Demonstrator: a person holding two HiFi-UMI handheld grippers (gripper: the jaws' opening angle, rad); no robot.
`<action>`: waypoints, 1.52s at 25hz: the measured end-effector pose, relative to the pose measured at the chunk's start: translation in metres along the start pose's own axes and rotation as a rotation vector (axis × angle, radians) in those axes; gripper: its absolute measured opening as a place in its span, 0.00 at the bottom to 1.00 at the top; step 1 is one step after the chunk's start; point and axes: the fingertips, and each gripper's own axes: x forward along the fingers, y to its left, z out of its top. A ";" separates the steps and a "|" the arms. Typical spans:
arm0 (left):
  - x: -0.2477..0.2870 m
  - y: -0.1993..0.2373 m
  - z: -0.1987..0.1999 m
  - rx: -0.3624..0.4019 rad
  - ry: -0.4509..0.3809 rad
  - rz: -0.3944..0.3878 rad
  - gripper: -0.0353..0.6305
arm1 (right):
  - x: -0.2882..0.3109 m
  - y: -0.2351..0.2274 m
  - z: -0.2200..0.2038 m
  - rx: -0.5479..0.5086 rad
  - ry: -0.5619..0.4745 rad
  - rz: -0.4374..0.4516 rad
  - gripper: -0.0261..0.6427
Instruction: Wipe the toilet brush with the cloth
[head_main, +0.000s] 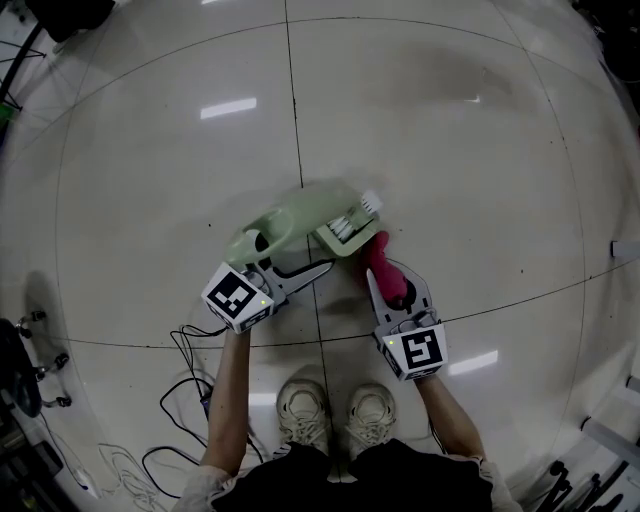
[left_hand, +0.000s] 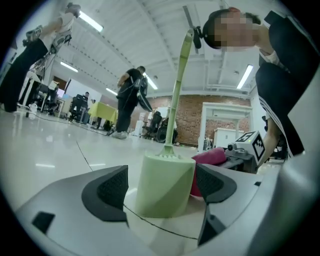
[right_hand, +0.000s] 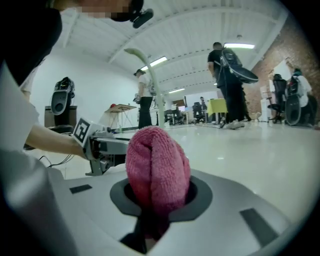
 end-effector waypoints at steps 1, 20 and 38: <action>0.000 0.001 0.000 -0.006 0.000 -0.015 0.66 | -0.001 -0.010 0.001 0.011 0.000 -0.027 0.14; 0.000 -0.041 -0.014 -0.054 0.045 -0.160 0.66 | 0.040 -0.040 0.008 -0.069 0.056 -0.040 0.14; 0.011 -0.009 0.026 -0.001 -0.008 -0.266 0.66 | 0.012 -0.002 -0.004 -0.028 0.096 -0.006 0.14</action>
